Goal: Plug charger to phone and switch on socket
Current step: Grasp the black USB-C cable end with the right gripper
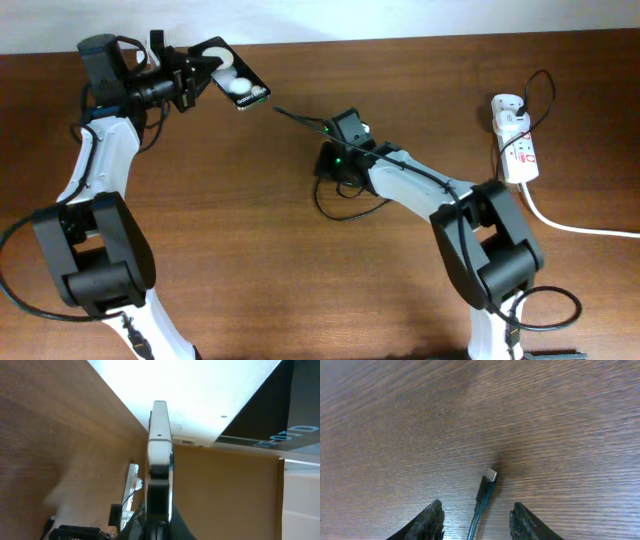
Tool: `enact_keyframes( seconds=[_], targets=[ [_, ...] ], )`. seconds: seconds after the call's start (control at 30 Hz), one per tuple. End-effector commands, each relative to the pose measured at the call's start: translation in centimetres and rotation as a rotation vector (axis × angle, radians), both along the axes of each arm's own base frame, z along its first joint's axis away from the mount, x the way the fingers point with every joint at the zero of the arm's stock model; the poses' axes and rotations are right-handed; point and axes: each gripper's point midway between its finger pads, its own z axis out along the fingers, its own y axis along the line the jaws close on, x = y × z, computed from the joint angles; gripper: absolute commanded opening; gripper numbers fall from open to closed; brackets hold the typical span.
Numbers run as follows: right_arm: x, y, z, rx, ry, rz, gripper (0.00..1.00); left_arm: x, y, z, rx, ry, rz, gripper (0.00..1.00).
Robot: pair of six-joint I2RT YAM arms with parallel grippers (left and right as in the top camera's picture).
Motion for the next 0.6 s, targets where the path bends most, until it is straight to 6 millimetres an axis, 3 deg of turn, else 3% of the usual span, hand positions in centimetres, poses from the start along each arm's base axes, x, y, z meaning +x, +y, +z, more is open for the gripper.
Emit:
enact_keyframes(
  seconds=[0.0, 0.1, 0.17, 0.2, 0.37, 0.43, 0.5, 0.57],
  targets=[
    [0.1, 0.1, -1.6, -0.072, -0.005, -0.006, 0.46, 0.0, 0.1, 0.7, 0.007, -0.035, -0.01, 0.0],
    [-0.3, -0.6, -3.7, -0.119, 0.027, -0.016, 0.44, 0.0, 0.1, 0.7, 0.007, -0.035, -0.01, 0.0],
    [-0.6, -1.8, -4.1, -0.177, 0.038, -0.038, 0.27, 0.0, 0.1, 0.7, 0.007, -0.035, -0.01, 0.0],
    [-0.9, -3.0, -4.4, -0.244, 0.045, -0.035, 0.25, 0.0, 0.1, 0.7, 0.007, -0.035, -0.01, 0.0],
    [-3.1, -4.2, -5.3, -0.279, 0.151, 0.008, 0.2, -0.1, 0.1, 0.8, 0.005, -0.035, -0.014, 0.0],
    [-4.1, -6.0, -5.4, -0.283, 0.24, 0.014, 0.19, -0.1, 0.0, 0.8, 0.003, -0.035, -0.017, 0.0],
    [-5.0, -7.0, -5.3, -0.209, 0.346, -0.002, 0.19, -0.1, 0.0, 0.8, 0.003, -0.035, -0.017, 0.0],
    [-5.1, -6.9, -5.1, -0.142, 0.38, -0.009, 0.2, -0.1, 0.0, 0.8, 0.003, -0.035, -0.017, 0.0]
  ],
)
